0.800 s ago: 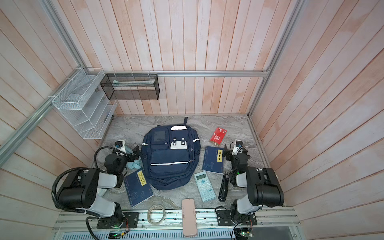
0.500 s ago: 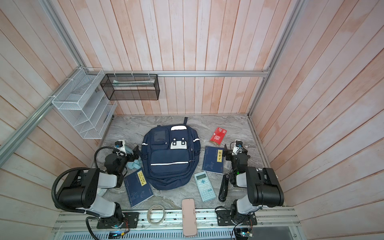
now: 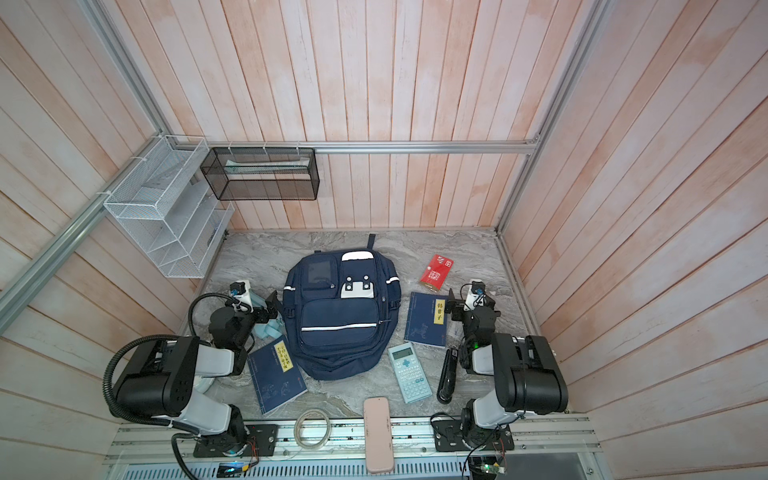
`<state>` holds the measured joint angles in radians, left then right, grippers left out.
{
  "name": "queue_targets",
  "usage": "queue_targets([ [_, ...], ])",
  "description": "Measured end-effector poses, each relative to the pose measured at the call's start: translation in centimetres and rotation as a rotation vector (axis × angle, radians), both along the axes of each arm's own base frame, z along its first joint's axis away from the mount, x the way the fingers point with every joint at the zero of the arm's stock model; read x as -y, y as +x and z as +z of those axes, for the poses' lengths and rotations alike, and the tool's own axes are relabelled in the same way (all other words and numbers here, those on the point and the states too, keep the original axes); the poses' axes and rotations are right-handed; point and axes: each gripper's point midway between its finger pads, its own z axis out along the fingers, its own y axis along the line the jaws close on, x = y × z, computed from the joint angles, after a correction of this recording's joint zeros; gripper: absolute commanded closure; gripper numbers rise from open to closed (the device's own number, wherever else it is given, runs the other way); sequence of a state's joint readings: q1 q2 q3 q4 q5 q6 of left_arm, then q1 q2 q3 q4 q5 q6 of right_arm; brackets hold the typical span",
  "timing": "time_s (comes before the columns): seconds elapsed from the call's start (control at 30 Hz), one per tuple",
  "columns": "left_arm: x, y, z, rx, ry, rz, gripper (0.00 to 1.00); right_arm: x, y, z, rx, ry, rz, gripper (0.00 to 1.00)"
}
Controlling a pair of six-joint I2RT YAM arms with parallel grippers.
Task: Pack the student bag
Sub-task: 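Move both grippers toward the navy backpack's sides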
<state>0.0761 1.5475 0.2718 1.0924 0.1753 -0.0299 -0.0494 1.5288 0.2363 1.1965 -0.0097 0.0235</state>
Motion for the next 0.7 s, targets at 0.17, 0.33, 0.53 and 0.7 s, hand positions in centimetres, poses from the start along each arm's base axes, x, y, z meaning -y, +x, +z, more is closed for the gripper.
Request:
queue_targets([
  [0.17,0.0,0.0,0.0,0.0,0.0,0.0,0.0,0.0,0.0,0.0,0.0,0.0,0.0,0.02],
  [0.33,0.0,0.0,0.0,0.0,0.0,0.0,0.0,0.0,0.0,0.0,0.0,0.0,0.0,0.02],
  [0.53,-0.3,-0.3,1.8,0.003,-0.013,0.029,0.0,0.0,-0.2,2.3,0.026,0.025,-0.006,0.02],
  [0.7,-0.9,1.8,8.3,0.04,-0.128,0.074,0.0,0.4,1.4,7.5,0.079,0.14,-0.018,0.02],
])
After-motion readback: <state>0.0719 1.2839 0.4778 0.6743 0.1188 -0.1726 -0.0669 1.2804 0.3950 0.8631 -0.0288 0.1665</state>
